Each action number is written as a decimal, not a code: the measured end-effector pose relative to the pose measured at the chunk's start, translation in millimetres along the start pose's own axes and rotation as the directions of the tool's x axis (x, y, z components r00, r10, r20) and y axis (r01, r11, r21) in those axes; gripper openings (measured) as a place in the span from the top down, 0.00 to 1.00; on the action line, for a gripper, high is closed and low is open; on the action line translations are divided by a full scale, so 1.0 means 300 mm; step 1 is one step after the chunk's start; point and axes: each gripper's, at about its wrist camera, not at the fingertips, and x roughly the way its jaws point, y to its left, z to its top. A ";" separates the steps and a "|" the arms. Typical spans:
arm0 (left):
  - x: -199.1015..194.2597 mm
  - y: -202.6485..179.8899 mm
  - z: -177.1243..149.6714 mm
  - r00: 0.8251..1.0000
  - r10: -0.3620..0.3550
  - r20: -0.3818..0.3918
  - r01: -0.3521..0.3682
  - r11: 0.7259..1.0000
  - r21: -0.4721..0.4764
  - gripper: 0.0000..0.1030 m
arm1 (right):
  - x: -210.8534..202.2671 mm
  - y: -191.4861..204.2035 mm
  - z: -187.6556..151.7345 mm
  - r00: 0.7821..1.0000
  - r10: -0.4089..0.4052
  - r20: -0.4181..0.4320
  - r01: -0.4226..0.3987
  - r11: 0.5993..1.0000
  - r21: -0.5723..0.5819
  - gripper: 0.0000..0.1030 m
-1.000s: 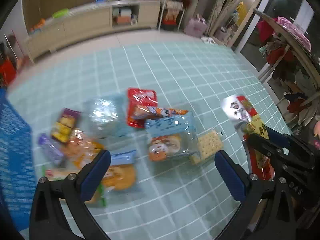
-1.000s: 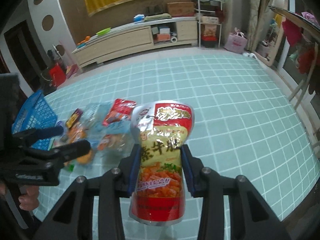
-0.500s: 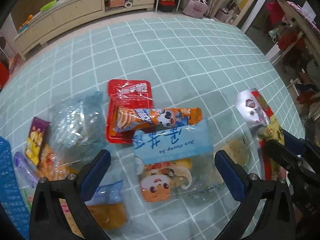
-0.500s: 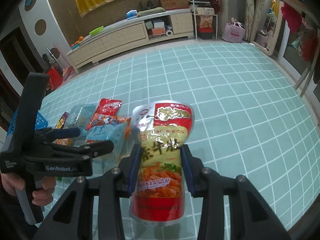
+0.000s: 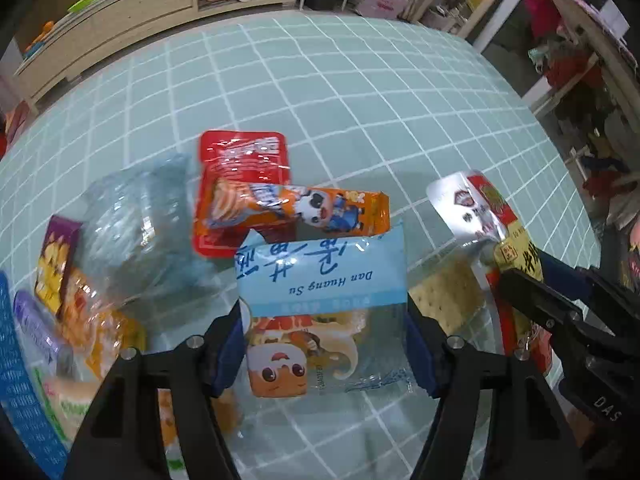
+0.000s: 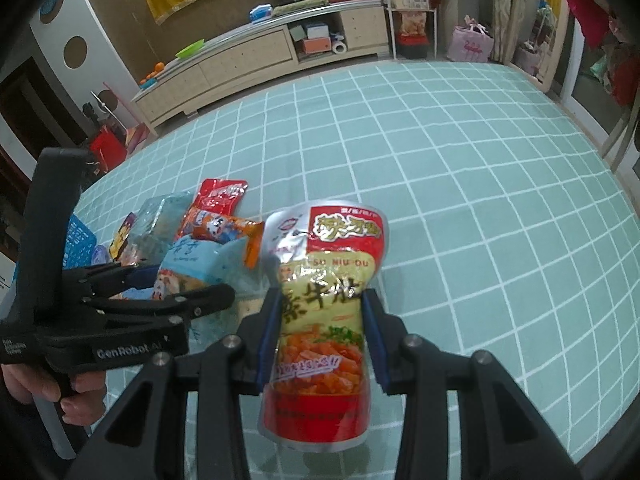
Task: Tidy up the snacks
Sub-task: 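Lift the sauce pouch with the right gripper while the left gripper grasps the blue-labelled bun packet, then carry the bun packet into the basket with the left gripper while the right carries the pouch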
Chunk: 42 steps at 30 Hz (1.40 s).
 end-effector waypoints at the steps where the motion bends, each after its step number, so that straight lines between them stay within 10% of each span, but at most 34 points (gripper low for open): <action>1: -0.020 0.002 -0.006 1.000 0.000 0.009 0.000 1.000 -0.002 0.36 | -0.006 0.006 0.001 1.000 -0.001 0.002 0.001 1.000 -0.002 0.57; 22: -0.701 0.179 -0.252 0.943 0.131 0.306 -0.121 0.991 -0.050 0.36 | -0.406 0.510 -0.009 0.984 0.068 0.164 -0.031 0.976 -0.218 0.58; 42: -1.003 0.638 -0.511 0.885 0.315 0.343 -0.250 0.942 -0.222 0.36 | -0.329 1.006 -0.003 0.976 0.193 0.102 -0.136 0.903 -0.409 0.58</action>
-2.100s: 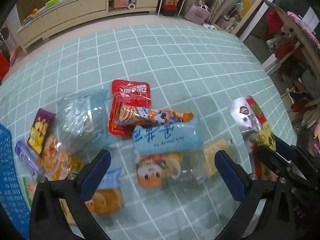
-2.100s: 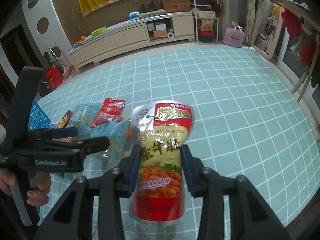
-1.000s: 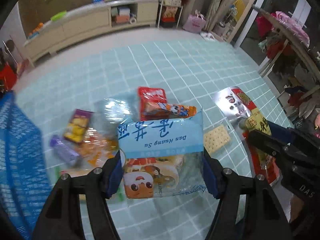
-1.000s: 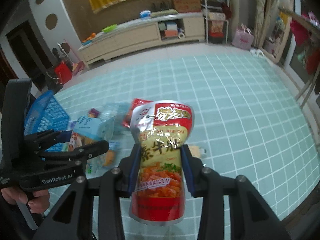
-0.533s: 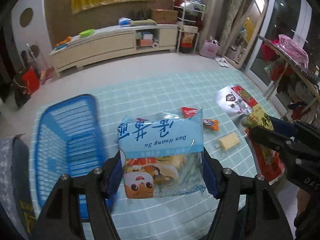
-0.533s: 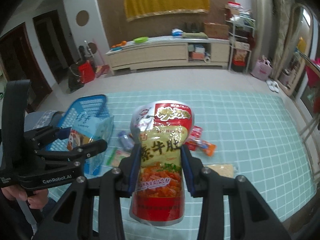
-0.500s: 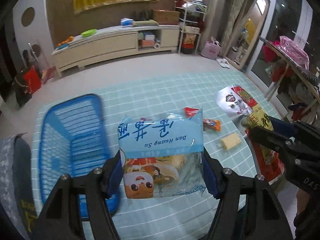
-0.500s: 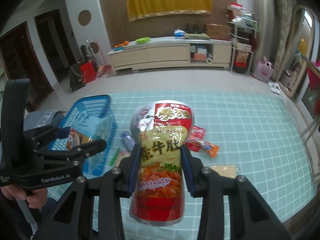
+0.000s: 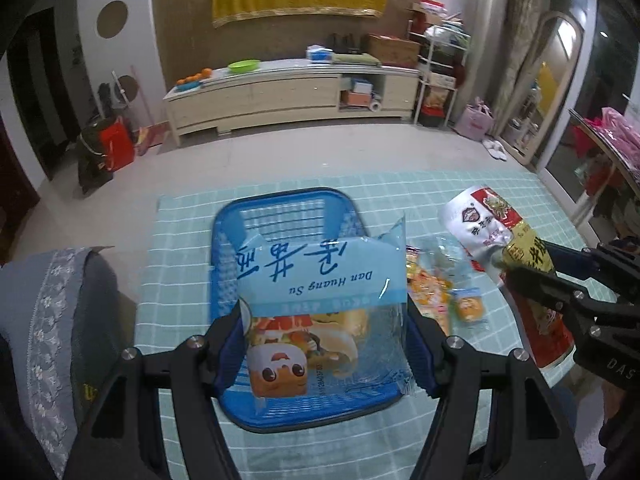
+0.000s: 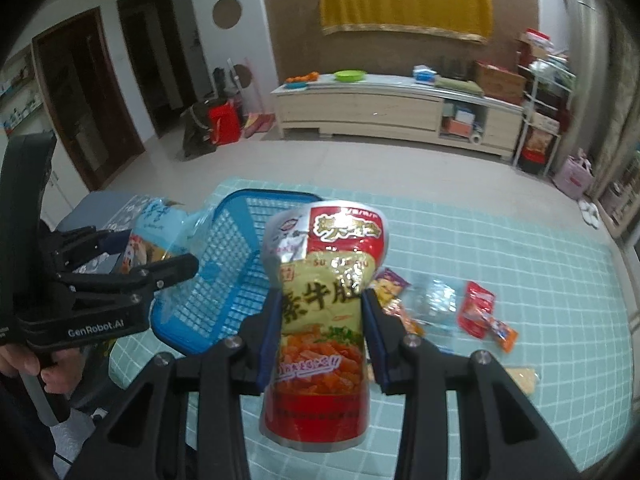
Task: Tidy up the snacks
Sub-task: 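Carry the bun packet into the basket with the left gripper while the right carries the pouch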
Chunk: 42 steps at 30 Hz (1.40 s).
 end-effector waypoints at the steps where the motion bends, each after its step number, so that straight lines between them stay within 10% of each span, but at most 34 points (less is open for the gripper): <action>1: 0.000 0.013 -0.001 1.000 0.003 -0.002 -0.003 1.000 -0.005 0.36 | 0.021 0.015 0.014 1.000 0.007 -0.007 -0.007 1.000 -0.011 0.58; 23: 0.237 0.221 0.060 0.998 -0.018 -0.062 0.013 0.996 -0.083 0.36 | 0.386 0.131 0.160 0.992 0.041 -0.121 -0.049 0.997 -0.066 0.57; 42: 0.298 0.223 0.067 0.997 0.010 -0.072 -0.016 0.997 -0.078 0.27 | 0.426 0.100 0.182 0.992 0.018 -0.124 -0.023 0.999 -0.043 0.57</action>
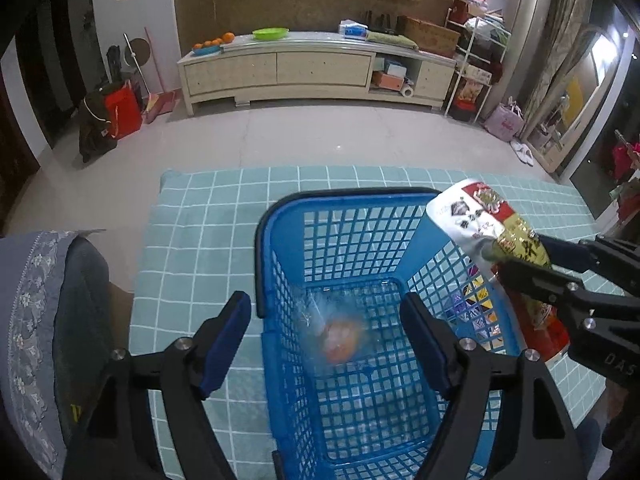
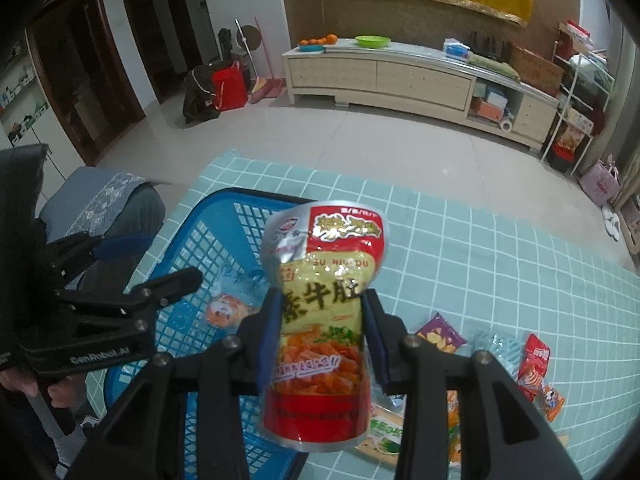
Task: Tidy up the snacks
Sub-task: 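Carry the bun packet into the basket with the left gripper while the right carries the pouch, then release the sauce pouch into the basket with the right gripper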
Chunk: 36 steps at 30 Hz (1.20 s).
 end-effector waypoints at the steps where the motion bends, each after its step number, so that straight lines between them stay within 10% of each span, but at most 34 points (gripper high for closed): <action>1: -0.010 0.005 -0.001 1.000 0.000 0.003 0.000 1.000 -0.001 0.27 | 0.001 0.004 0.000 1.000 0.005 -0.002 -0.005 1.000 -0.001 0.57; 21: -0.052 0.058 -0.070 0.999 0.034 0.008 -0.034 0.999 0.015 0.27 | 0.105 0.108 0.042 0.995 0.068 -0.080 -0.073 0.995 -0.070 0.56; 24: -0.044 0.065 -0.062 0.999 0.042 0.000 -0.042 0.999 -0.001 0.27 | 0.119 0.115 0.048 0.994 0.070 -0.079 -0.077 0.993 -0.088 0.49; 27: -0.050 0.067 -0.057 1.000 0.027 0.001 -0.027 0.999 -0.021 0.26 | 0.119 0.126 0.055 0.998 0.016 -0.062 -0.024 0.991 -0.134 0.14; 36: -0.105 0.008 -0.095 1.000 0.021 0.011 -0.021 1.000 -0.018 0.26 | 0.016 0.064 0.016 0.999 -0.039 -0.038 0.035 0.995 -0.096 0.13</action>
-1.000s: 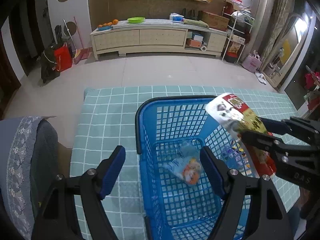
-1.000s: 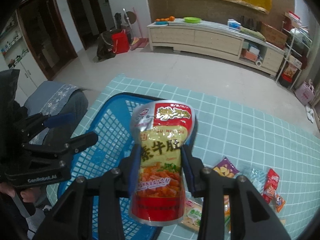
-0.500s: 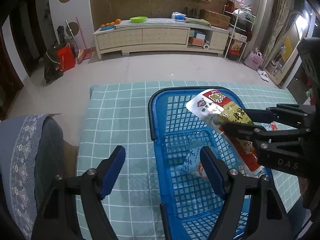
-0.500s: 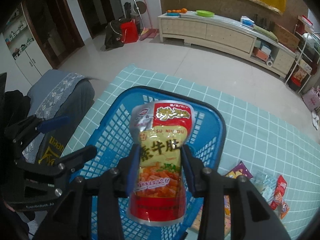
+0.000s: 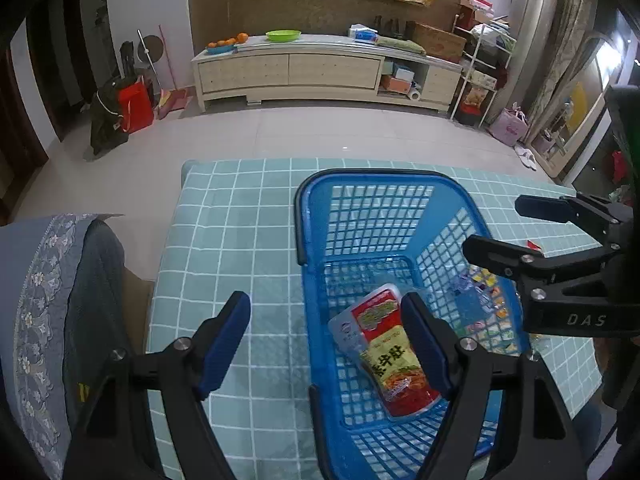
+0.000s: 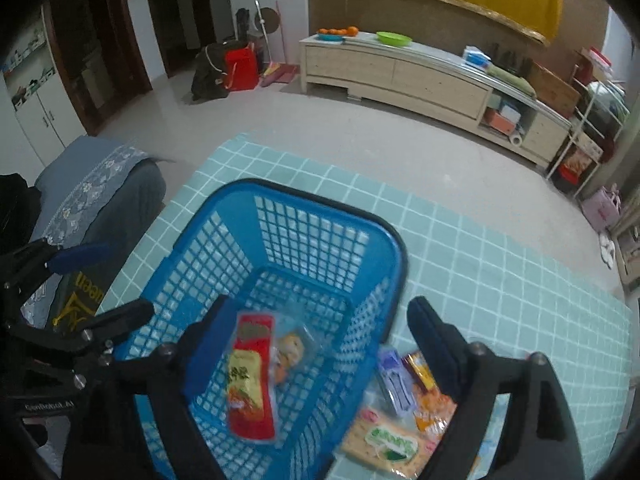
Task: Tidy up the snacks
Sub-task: 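Release the sauce pouch into the basket with the right gripper, then move both grippers back over the snacks and grasp the blue-striped bread bag with the left gripper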
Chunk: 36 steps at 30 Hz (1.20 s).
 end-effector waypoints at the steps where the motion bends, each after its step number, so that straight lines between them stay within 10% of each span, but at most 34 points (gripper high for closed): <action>1: -0.007 -0.004 -0.004 1.000 0.001 0.002 -0.001 1.000 0.002 0.26 | -0.016 -0.004 -0.010 1.000 0.000 0.002 0.000 1.000 0.005 0.13; 21: -0.283 -0.319 -0.087 0.995 -0.068 0.078 0.061 0.993 0.097 0.26 | -0.371 -0.134 -0.198 0.997 -0.018 0.079 0.011 0.995 0.099 0.13; 36: -0.217 -0.691 -0.151 0.991 -0.129 0.044 0.115 0.967 0.227 0.24 | -0.472 -0.419 -0.433 0.993 -0.096 0.067 0.080 0.973 0.216 0.12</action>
